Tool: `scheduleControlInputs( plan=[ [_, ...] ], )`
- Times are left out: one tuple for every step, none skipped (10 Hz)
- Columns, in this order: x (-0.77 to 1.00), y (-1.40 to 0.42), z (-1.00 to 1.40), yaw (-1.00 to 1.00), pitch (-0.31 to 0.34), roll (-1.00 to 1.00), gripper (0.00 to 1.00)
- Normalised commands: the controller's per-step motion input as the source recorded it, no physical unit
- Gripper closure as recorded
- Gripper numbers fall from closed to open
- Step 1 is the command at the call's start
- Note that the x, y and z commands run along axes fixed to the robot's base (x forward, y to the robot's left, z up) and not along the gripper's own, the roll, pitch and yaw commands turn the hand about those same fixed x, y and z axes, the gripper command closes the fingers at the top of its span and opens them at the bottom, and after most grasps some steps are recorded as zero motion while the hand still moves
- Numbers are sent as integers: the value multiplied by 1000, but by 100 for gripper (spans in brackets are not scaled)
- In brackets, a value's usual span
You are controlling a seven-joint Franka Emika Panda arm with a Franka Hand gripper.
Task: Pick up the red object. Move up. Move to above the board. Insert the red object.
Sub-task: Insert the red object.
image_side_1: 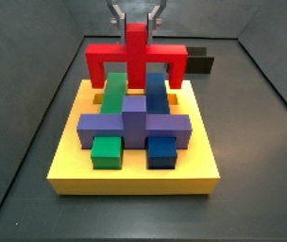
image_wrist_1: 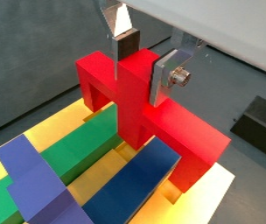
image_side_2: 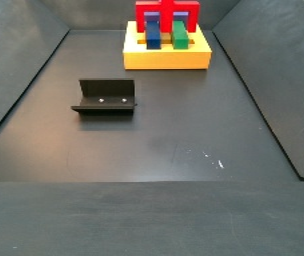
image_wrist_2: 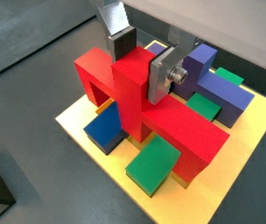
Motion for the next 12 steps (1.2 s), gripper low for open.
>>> scheduleControlInputs(
  plan=[
    [-34, 0, -369, 0, -119, 1, 100],
    [0, 0, -283, 0, -121, 0, 100],
    [0, 0, -334, 0, -113, 0, 100],
    [0, 0, -366, 0, -97, 7, 100],
    [0, 0, -206, 0, -11, 189, 100],
    [111, -29, -43, 0, 0, 244, 100],
    [29, -106, -180, 29, -57, 284, 100],
    [0, -114, -320, 0, -103, 250, 100],
    [86, -100, -277, 6, -77, 293, 100],
    [114, -91, -326, 11, -66, 249, 100],
    [120, -43, -406, 0, -41, 157, 100],
    [200, 0, -506, 0, 0, 109, 100]
  ],
)
